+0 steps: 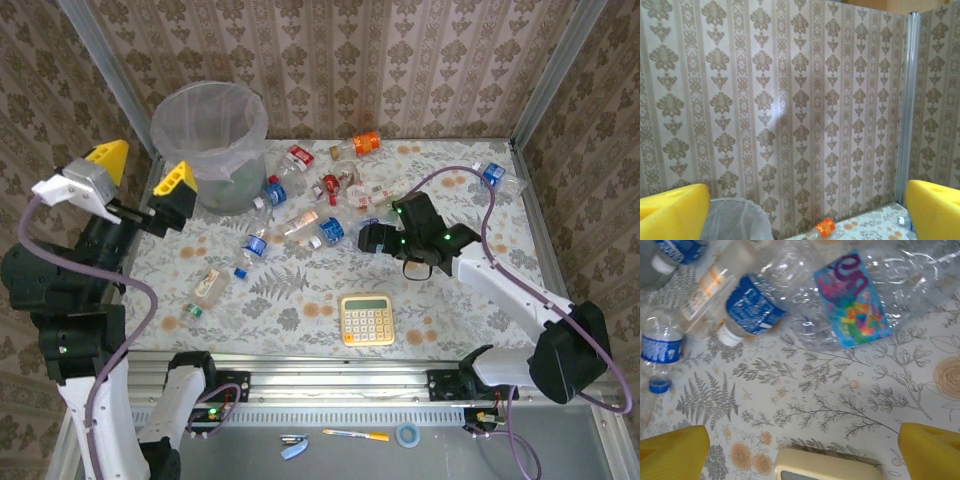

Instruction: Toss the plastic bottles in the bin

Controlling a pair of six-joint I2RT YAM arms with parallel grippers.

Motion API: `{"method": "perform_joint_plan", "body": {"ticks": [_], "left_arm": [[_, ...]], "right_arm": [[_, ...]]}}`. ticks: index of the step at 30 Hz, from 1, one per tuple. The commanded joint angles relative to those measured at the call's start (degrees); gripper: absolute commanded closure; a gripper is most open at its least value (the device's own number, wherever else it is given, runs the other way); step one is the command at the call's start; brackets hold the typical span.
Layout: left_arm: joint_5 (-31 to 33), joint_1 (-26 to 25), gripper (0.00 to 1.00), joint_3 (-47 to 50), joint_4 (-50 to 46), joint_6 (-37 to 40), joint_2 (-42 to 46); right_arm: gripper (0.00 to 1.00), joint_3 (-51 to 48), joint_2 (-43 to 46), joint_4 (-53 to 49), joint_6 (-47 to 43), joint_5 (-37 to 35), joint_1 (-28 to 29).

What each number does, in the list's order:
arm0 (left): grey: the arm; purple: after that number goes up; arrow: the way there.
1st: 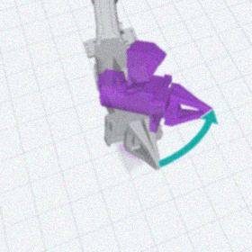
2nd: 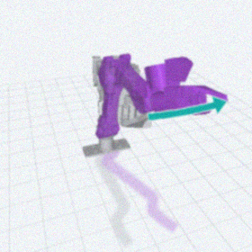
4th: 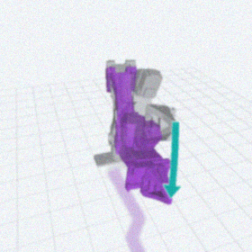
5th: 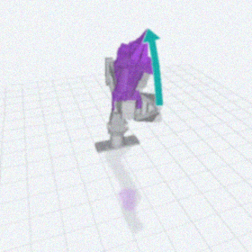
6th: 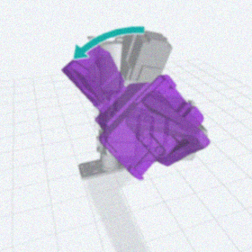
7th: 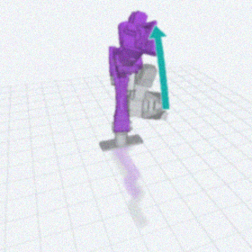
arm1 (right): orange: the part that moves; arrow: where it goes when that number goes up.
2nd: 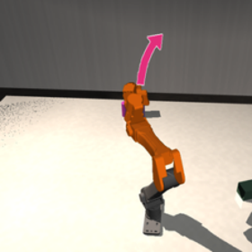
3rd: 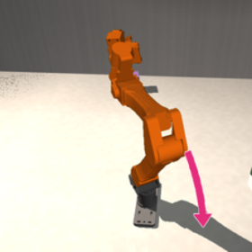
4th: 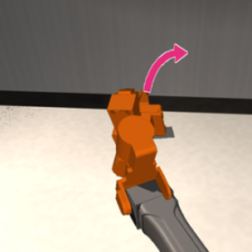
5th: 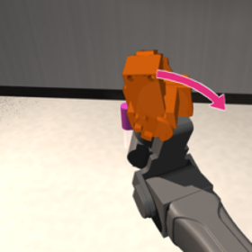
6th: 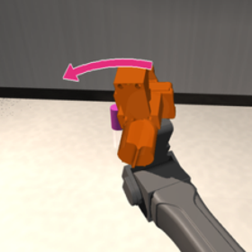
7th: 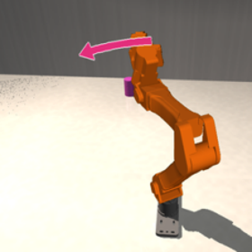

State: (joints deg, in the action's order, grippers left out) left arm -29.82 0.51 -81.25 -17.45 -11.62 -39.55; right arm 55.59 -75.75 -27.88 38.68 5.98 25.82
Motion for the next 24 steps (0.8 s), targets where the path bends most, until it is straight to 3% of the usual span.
{"method": "perform_joint_plan", "body": {"ticks": [1, 7, 24], "left_arm": [[-2.59, 0.21, 0.0, 1.29, -1.44, 0.18, 1.32], [-5.51, 0.24, 0.0, 4.5, -1.35, 1.51, 3.8], [-6.65, 0.17, 0.0, 18.29, -2.05, 1.38, 9.92]], "right_arm": [[0.02, -1.05, -2.25, 1.55, 4.76, 1.61, -1.74], [0.03, -2.6, -8.1, 8.07, 9.16, 4.54, -4.46], [0.09, 1.89, -24.15, 18.36, 15.0, 3.77, -7.0]]}}
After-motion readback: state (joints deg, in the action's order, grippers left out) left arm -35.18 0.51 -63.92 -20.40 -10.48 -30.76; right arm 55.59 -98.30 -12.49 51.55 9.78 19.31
